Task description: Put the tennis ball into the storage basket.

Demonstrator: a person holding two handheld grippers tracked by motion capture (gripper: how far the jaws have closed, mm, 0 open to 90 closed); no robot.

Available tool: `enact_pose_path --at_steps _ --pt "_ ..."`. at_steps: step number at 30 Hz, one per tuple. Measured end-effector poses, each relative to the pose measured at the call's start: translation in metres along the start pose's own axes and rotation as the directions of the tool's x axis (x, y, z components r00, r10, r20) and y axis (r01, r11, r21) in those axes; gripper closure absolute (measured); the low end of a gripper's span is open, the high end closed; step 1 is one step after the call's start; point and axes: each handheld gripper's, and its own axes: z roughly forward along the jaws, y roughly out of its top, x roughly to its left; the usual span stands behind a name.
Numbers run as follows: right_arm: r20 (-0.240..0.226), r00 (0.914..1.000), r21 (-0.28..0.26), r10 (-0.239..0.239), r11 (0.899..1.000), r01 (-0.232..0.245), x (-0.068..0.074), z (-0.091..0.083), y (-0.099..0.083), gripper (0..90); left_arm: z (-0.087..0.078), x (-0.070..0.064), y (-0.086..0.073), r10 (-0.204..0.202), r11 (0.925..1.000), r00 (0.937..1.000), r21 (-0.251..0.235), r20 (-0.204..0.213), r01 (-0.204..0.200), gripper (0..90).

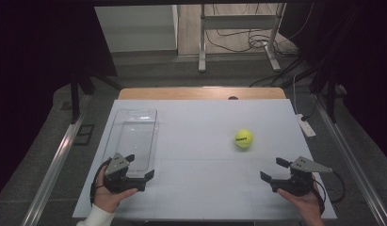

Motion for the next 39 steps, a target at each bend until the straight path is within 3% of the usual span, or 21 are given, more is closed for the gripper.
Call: enact_pose_path --at_steps 23,39 --pt "-0.009 0.9998 -0.002 0.017 1.000 -0.017 -0.003 -0.001 -0.005 12.6 0.001 -0.005 0.002 -0.001 1.0000 1.0000 -0.003 0.000 0.001 4.8" --pt "-0.017 0.9995 -0.007 0.025 1.000 -0.025 -0.002 0.001 -0.004 12.7 -0.003 -0.012 0.005 -0.002 1.0000 0.9996 -0.002 0.028 0.002 5.1"
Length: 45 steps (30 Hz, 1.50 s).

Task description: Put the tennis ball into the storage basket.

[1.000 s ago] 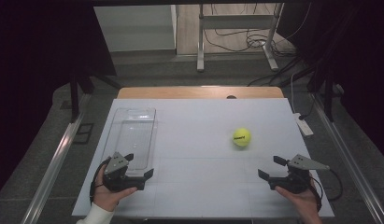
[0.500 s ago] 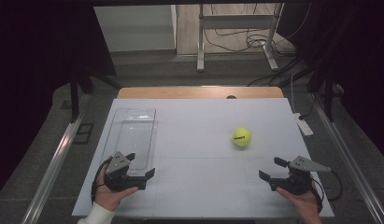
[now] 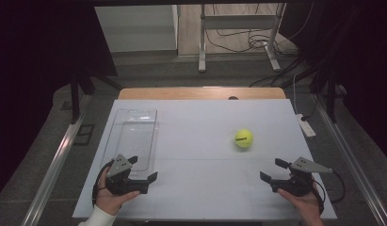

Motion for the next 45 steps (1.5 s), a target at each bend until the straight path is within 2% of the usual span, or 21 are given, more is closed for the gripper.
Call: enact_pose_path --at_steps 14,22,45 --pt "-0.011 0.9999 0.004 -0.006 1.000 0.006 -0.001 0.005 0.002 12.8 -0.002 -0.007 0.011 0.005 0.9998 0.9998 0.021 0.021 -0.006 3.9" --pt "-0.011 0.9999 0.004 -0.007 1.000 0.007 -0.001 0.006 0.002 12.8 -0.002 -0.008 0.019 0.009 0.9998 0.9996 0.016 0.027 -0.009 4.1" --pt "-0.011 0.9999 0.001 0.005 1.000 -0.005 -0.003 0.004 0.000 12.9 0.017 -0.025 0.043 0.068 0.9971 0.9949 0.030 0.074 -0.071 5.2"
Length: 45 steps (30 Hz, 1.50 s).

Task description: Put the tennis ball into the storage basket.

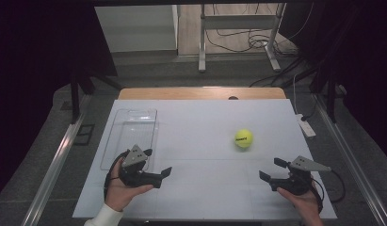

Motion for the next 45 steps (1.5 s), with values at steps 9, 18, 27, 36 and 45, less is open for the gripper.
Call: enact_pose_path --at_steps 9,18,27,36,45 --pt "-0.002 1.0000 0.002 0.004 1.000 -0.004 -0.001 0.001 0.000 12.9 0.006 -0.005 0.006 0.021 0.9997 0.9996 0.009 0.017 -0.021 5.7" --pt "-0.002 0.9999 0.001 0.011 1.000 -0.011 -0.001 0.000 -0.001 13.0 0.010 -0.009 0.017 0.041 0.9992 0.9986 -0.001 0.035 -0.041 6.4" --pt "0.002 0.9999 0.003 0.012 1.000 -0.012 -0.002 0.000 -0.001 13.0 0.022 -0.013 0.025 0.053 0.9986 0.9971 0.004 0.055 -0.053 6.7" --pt "0.004 0.9999 0.006 0.012 1.000 -0.012 -0.002 0.000 -0.002 13.1 0.035 -0.018 0.033 0.067 0.9977 0.9952 0.009 0.072 -0.067 6.8" --pt "0.003 0.9999 0.005 0.011 1.000 -0.011 -0.002 0.000 -0.002 13.0 0.045 -0.022 0.038 0.077 0.9967 0.9937 0.019 0.081 -0.079 6.7"
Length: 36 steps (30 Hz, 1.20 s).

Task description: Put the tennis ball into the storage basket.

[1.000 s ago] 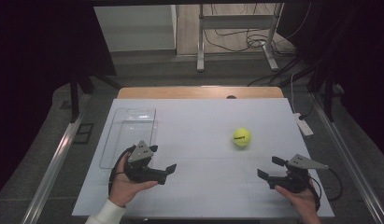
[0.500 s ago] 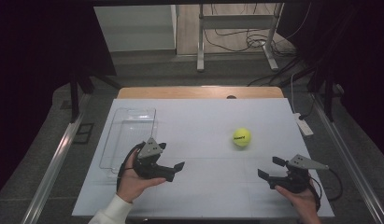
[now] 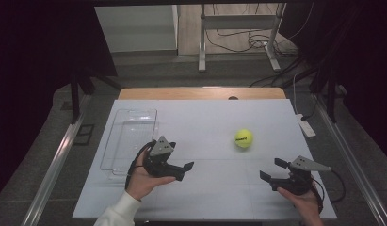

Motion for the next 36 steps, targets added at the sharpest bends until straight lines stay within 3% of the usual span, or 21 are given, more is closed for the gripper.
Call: enact_pose_path --at_steps 16,36 --pt "0.000 1.0000 -0.001 0.003 1.000 -0.003 0.000 -0.001 0.000 13.0 0.018 -0.006 0.010 0.018 0.9996 0.9995 0.019 0.028 -0.019 6.7" --pt "0.000 1.0000 -0.004 0.004 1.000 -0.004 -0.001 -0.001 -0.001 13.0 0.051 -0.011 0.039 0.046 0.9978 0.9969 0.045 0.063 -0.049 6.7"
